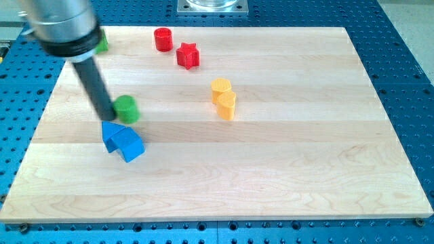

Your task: Place the green circle vertically below the green star

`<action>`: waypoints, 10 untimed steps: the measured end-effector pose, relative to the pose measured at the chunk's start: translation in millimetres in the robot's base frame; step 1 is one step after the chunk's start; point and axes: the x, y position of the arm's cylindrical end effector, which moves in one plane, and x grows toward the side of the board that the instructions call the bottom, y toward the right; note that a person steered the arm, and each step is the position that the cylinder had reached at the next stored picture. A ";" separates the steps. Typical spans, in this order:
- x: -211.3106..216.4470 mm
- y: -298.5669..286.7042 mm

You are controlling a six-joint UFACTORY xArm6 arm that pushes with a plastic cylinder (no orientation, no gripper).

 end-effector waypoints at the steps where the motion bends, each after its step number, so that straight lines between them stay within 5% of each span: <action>1: 2.4 60.1; 4: 44.9 119.2; 5: 4.0 138.5; 7: -74.5 14.5; 8: -36.2 66.9; 9: -26.9 36.6; 10: -62.9 -25.1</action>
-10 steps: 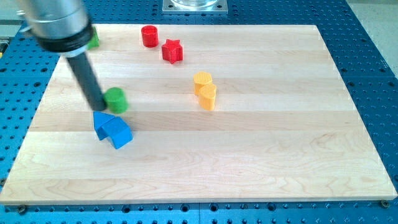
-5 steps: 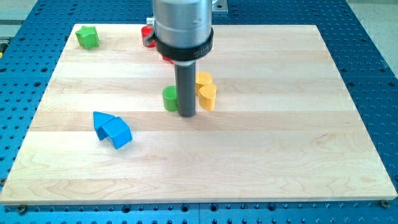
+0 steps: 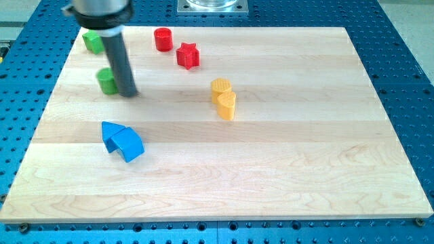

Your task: Place the green circle vertically below the green star

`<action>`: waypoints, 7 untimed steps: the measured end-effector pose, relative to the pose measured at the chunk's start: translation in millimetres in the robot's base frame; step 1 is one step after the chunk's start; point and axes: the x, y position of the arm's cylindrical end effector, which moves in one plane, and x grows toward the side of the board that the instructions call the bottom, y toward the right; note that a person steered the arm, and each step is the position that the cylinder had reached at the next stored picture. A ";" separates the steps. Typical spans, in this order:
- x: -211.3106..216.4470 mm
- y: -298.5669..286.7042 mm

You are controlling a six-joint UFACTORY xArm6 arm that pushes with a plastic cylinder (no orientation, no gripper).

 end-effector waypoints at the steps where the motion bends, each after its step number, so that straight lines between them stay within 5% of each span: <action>1: -14.6 -22.8; 3: 2.7 -57.0; 7: -54.1 -79.1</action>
